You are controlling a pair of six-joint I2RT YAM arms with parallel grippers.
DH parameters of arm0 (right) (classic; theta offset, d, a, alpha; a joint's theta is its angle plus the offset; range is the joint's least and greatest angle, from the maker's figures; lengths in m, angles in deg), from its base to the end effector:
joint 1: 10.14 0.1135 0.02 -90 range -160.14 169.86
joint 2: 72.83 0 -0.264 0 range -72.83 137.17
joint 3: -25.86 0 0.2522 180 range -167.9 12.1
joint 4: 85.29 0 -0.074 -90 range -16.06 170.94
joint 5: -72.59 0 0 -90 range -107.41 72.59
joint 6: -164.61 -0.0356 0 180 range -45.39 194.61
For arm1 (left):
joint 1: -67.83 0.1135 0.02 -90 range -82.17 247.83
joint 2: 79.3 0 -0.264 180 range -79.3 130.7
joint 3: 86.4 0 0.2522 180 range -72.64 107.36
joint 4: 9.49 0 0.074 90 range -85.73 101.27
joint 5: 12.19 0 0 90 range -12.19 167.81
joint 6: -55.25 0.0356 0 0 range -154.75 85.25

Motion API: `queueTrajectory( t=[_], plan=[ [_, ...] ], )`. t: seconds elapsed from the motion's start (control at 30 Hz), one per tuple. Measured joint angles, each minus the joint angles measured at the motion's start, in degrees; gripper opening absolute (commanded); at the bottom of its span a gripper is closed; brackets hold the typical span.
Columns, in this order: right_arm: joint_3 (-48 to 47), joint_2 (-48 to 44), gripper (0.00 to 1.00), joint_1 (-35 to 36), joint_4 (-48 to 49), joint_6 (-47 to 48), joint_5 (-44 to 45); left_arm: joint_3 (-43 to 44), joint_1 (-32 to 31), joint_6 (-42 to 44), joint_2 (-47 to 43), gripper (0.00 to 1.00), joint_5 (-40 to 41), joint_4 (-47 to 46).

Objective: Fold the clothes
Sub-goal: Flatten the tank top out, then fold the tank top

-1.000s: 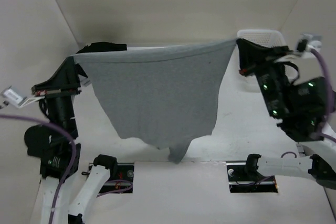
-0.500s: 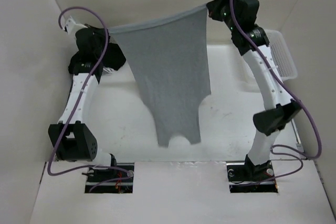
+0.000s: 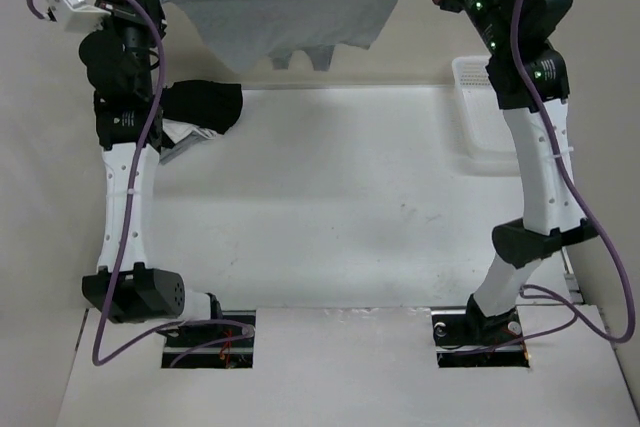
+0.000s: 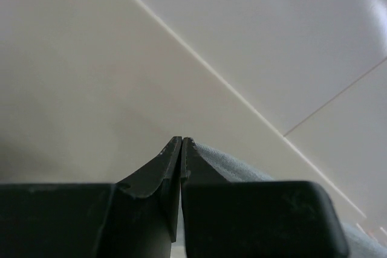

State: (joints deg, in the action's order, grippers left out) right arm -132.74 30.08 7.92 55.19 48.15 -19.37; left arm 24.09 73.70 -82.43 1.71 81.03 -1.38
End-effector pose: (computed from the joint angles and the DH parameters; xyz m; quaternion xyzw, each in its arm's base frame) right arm 0.3099 0.1023 0.6097 0.0303 0.5999 0.3123 0.7359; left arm 0.2985 0.0327 0.5383 -0.2746 0.4926 -0.2798 0.7769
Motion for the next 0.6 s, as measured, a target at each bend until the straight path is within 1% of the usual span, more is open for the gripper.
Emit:
queueTrajectory(
  t=[0.07, 0.13, 0.23, 0.33, 0.43, 0.53, 0.6],
  plan=[
    [10.1, -4.81, 0.0, -0.04, 1.7, 0.52, -0.2, -5.73, 0.0, 0.31, -2.86, 0.0, 0.07, -0.74],
    [23.5, -10.67, 0.0, 0.2, 4.33, 1.11, -0.22, -13.64, 0.0, 0.46, -6.93, 0.0, 0.42, -1.27],
    [46.88, -20.44, 0.0, 1.81, 9.55, 1.31, 0.22, -29.24, -0.63, 0.66, -15.67, 0.0, 1.77, -1.62],
    [69.48, -30.67, 0.0, 5.31, 13.2, 0.76, 1.53, -43.25, -2.67, 0.83, -25.92, 0.0, 3.54, 0.42],
    [87.97, -41.68, 0.0, 10.99, 14.49, -0.57, 3.3, -54.1, -5.99, 1.03, -38.36, 0.0, 4.96, 5.42],
    [101.02, -53.4, 0.0, 17.49, 14.64, -3.21, 5.11, -59.8, -8.66, 0.98, -50.93, 0.0, 5.68, 13.05],
    [107.67, -61.55, 0.0, 22.12, 14.12, -5.81, 6.49, -61.61, -9.57, 0.98, -58.95, 0.0, 6.27, 19.89]
  ],
)
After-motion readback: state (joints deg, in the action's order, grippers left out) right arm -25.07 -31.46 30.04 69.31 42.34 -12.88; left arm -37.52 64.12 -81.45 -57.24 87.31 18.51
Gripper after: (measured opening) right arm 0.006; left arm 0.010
